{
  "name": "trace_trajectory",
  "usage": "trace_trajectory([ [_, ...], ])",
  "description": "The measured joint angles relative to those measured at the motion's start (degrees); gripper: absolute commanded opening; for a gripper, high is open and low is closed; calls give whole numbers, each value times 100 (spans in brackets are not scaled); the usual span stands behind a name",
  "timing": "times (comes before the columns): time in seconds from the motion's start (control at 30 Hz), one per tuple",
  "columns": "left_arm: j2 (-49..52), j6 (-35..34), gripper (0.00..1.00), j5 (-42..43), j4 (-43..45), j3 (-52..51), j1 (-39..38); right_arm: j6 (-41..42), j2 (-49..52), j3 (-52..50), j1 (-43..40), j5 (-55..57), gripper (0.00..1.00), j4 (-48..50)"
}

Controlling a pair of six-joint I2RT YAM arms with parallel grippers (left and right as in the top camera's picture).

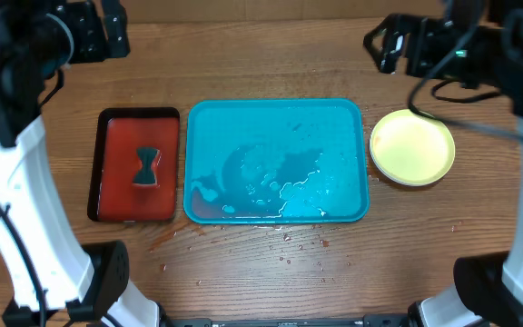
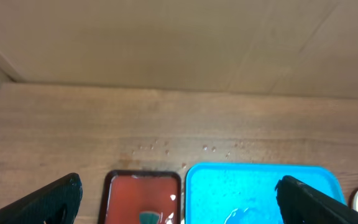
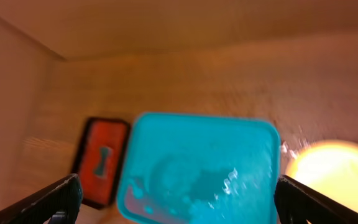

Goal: Clean dirty plates on tray and stack at the side

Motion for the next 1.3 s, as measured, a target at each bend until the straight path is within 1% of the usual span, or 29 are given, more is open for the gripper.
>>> trace_trajectory([
  [0.07,-50,0,100,33,-11,28,0,-7,-101,380,2,-105,100,-13],
  [0.17,11,0,100,44,-35,22,0,-15,-199,560,0,-192,100,-13],
  [0.57,109,0,100,79,-44,-4,0,-42,-61,575,2,-142,100,-42],
  [0.73,109,0,100,81,-42,-4,0,-372,-127,385,20,-28,100,299],
  [0.83,109,0,100,83,-42,-4,0,-723,-387,-208,122,7,100,761],
  [0.97,109,0,100,98,-42,-4,0,-1051,-1040,-1458,236,7,100,1773],
  [1.03,109,0,100,103,-42,-4,0,-1141,-1495,-2203,238,24,100,2234],
  [1.3,109,-2,100,118,-42,-4,0,-1281,-3825,-5748,221,153,100,4673],
])
